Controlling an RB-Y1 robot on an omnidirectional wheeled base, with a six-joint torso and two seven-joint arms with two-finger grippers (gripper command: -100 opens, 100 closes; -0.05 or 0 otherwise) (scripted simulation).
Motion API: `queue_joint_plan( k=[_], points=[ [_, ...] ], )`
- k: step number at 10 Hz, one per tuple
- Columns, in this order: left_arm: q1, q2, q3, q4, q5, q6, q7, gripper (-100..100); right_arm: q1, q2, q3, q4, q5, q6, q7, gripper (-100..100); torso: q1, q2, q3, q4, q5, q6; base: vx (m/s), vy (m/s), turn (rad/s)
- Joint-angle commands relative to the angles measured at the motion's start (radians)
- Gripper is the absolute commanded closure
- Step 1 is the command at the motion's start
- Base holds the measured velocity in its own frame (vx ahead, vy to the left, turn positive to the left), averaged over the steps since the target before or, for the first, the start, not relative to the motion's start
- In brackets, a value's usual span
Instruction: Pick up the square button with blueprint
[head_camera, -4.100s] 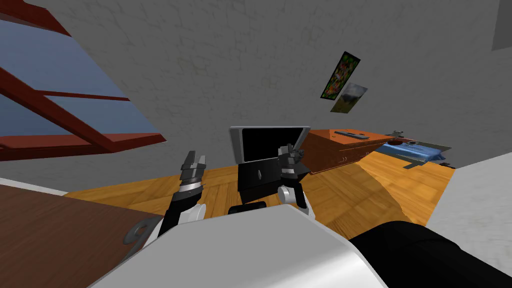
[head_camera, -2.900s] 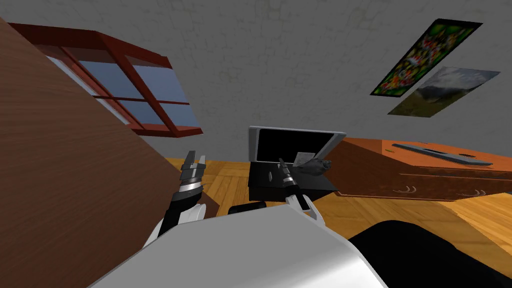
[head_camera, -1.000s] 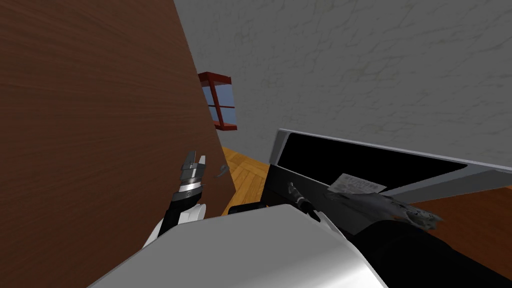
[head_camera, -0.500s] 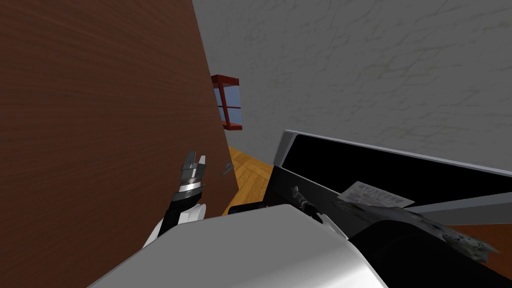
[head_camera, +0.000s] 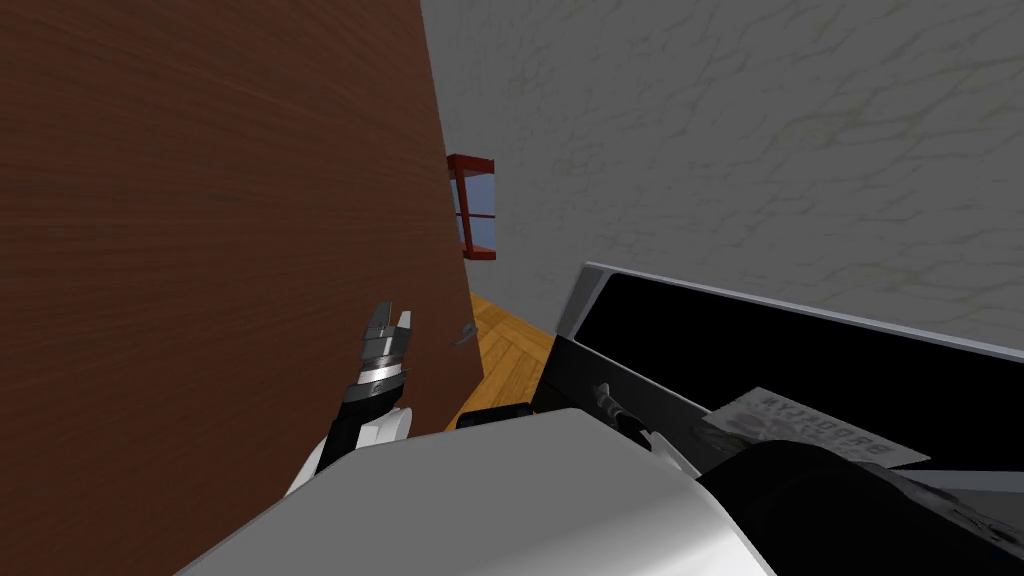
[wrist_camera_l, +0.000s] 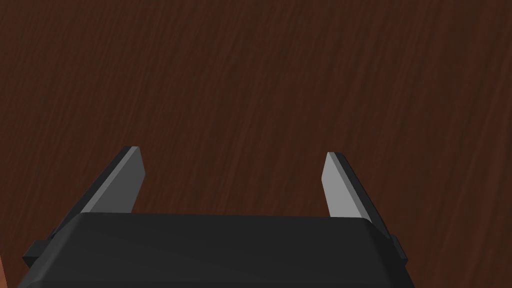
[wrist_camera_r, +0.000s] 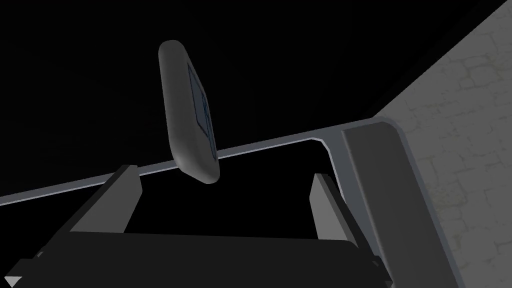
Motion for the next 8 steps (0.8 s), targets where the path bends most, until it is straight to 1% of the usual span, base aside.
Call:
queue_joint_plan(
  k=[1, 2, 3, 5, 6, 7, 8],
  points=[
    [0.0, 0.0, 0.0, 0.0, 0.0, 0.0, 0.0, 0, -0.001, -0.006, -0.001, 0.036, 0.021, 0.023, 0.013, -100, 0.0, 0.0, 0.0, 0.0, 0.0, 0.0, 0.008, 0.017, 0.205],
    [0.0, 0.0, 0.0, 0.0, 0.0, 0.0, 0.0, 0, -0.004, -0.014, 0.0, 0.057, 0.03, 0.036, 0.018, -100, 0.0, 0.0, 0.0, 0.0, 0.0, 0.0, 0.004, 0.015, 0.168],
    [0.0, 0.0, 0.0, 0.0, 0.0, 0.0, 0.0, 0, -0.007, -0.029, 0.001, 0.093, 0.045, 0.06, 0.027, -100, 0.0, 0.0, 0.0, 0.0, 0.0, 0.0, 0.003, 0.023, 0.262],
    [0.0, 0.0, 0.0, 0.0, 0.0, 0.0, 0.0, 0, -0.01, -0.047, 0.002, 0.127, 0.06, 0.083, 0.036, -100, 0.0, 0.0, 0.0, 0.0, 0.0, 0.0, 0.006, 0.022, 0.181],
    [0.0, 0.0, 0.0, 0.0, 0.0, 0.0, 0.0, 0, -0.012, -0.035, 0.0, 0.119, 0.059, 0.071, 0.034, -100, 0.0, 0.0, 0.0, 0.0, 0.0, 0.001, 0.003, 0.006, 0.023],
    [0.0, 0.0, 0.0, 0.0, 0.0, 0.0, 0.0, 0, -0.012, -0.035, 0.0, 0.121, 0.06, 0.075, 0.035, 0, 0.0, 0.0, 0.0, 0.0, 0.0, 0.001, 0.0, 0.0, 0.0],
    [0.0, 0.0, 0.0, 0.0, 0.0, 0.0, 0.0, 0, -0.041, -0.023, -0.005, 0.159, 0.071, 0.064, 0.039, -100, -0.001, 0.001, 0.0, 0.0, 0.0, 0.001, -0.007, -0.017, 0.024]
  ],
)
